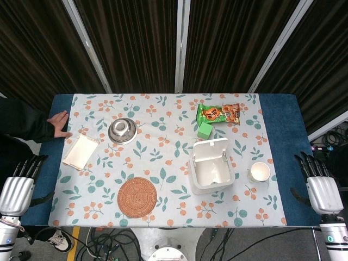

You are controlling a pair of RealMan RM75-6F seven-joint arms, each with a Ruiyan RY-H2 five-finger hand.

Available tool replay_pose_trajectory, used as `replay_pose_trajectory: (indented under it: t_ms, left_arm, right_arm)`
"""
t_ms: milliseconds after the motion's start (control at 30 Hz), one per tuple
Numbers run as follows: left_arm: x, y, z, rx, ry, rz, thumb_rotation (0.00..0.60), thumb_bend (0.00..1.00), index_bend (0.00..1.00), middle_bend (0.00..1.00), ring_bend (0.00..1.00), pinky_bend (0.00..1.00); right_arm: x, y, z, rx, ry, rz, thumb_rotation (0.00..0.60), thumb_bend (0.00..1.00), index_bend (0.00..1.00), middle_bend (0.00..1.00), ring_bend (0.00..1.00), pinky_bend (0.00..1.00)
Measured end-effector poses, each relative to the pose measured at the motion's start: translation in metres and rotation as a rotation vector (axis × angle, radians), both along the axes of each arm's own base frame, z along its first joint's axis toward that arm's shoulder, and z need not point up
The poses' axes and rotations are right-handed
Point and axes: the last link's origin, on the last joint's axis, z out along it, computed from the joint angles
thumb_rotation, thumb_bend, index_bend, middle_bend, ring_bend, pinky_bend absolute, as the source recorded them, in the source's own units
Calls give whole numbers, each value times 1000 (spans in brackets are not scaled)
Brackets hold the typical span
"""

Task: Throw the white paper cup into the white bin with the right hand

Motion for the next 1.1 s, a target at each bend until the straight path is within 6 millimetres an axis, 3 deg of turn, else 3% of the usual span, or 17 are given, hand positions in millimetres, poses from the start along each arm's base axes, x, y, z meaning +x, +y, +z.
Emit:
replay_pose_trajectory:
  t_ms: [600, 1000, 1100]
  left_arm:
    - [-5, -2, -4, -32, 32, 28, 600, 0, 72, 113, 43, 107]
    - [-9, -1, -4, -35, 27, 34, 600, 0, 73, 114, 43, 107]
    - [-9, -3, -5, -35, 26, 34, 600, 0, 72, 115, 43, 107]
  right_arm:
    - [-4, 0, -17, 107, 70, -45, 600, 157, 0, 0, 0, 72]
    - [11, -45, -54, 214, 166, -34, 600, 176, 0, 0, 0, 78]
    - [17, -55, -61, 241, 177, -28, 600, 185, 0, 21, 2, 189]
